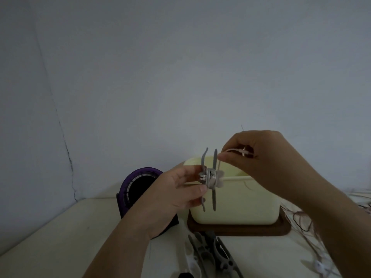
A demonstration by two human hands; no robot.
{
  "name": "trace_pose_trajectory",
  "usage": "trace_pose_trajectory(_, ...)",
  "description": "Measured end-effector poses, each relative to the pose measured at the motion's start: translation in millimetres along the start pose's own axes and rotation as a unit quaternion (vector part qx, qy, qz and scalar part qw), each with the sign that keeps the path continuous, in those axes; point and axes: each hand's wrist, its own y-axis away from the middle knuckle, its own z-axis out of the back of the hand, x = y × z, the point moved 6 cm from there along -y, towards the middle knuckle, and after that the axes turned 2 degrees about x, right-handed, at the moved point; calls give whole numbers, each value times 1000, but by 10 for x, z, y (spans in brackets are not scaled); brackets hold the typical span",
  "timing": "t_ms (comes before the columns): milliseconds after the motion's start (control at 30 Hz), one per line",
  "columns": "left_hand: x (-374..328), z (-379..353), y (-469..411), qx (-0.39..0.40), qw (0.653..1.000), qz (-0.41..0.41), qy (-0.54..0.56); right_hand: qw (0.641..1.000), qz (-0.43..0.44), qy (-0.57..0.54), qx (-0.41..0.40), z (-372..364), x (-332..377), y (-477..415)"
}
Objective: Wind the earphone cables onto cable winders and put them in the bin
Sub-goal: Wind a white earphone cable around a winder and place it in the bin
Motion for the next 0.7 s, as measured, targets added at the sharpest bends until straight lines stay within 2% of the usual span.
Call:
trace_pose_trajectory(333, -12, 10, 20, 30, 999, -10, 7, 995, -37, -82, -41, 16, -105, -4)
trace_pose_trajectory(500, -33, -8, 26, 38, 999, 10, 8, 991, -44, -116, -49, 9, -115, 2)
trace_pose_trajectory(700, -3, 7, -12, -4, 997, 26, 68, 991, -4, -126, -35, 38, 41, 18)
